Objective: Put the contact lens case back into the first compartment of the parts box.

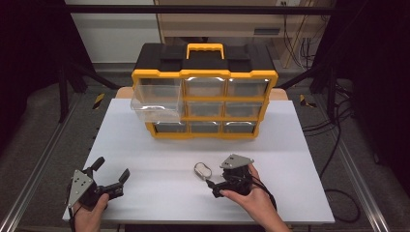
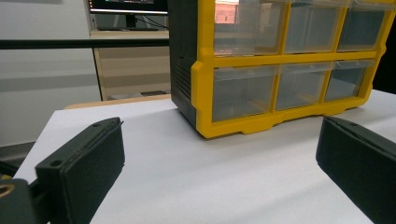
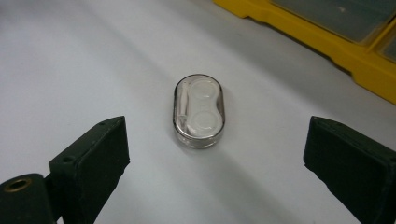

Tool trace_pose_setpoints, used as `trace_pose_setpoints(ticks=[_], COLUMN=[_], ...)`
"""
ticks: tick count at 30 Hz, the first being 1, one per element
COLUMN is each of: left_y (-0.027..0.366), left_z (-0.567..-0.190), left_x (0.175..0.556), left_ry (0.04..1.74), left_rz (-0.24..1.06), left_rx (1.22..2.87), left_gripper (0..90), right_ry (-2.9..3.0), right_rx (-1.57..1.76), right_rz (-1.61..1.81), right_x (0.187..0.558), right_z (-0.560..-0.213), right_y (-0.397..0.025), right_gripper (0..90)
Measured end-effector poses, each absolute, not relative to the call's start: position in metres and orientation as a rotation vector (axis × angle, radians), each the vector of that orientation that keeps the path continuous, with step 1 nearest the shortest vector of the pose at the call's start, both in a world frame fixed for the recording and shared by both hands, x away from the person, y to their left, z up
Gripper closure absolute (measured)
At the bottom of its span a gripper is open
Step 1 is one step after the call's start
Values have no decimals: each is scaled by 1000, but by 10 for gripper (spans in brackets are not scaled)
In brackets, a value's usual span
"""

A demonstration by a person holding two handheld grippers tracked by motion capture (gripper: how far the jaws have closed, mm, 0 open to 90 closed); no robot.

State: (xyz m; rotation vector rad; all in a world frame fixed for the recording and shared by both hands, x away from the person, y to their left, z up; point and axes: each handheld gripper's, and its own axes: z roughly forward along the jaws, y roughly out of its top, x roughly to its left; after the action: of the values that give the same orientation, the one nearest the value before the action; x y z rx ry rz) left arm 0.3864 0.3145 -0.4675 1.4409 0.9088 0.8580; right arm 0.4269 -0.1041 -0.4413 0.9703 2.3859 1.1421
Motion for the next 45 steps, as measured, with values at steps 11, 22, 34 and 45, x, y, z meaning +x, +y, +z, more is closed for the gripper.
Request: trace_pose_setpoints(ticks=[11,22,34,45], left_y=[306,303,302,301], left_z=[-470,-471,-471,-470], left_x=[388,389,390,390], left_ry=[899,895,895,890], left_rz=[848,846,845,845], left_rx=[1476,1490,1492,1495], left_gripper=[10,13,16,17], right_ry=[2474,2522,2542,2560], right_rx=[942,986,1050,1043], right_rz=[1079,1044,973,932], right_x=[434,446,463,466], right_z=[-447,-453,-462,-466], right_y=[-81,-71,-60,-55], right_gripper=[72,145,312,401])
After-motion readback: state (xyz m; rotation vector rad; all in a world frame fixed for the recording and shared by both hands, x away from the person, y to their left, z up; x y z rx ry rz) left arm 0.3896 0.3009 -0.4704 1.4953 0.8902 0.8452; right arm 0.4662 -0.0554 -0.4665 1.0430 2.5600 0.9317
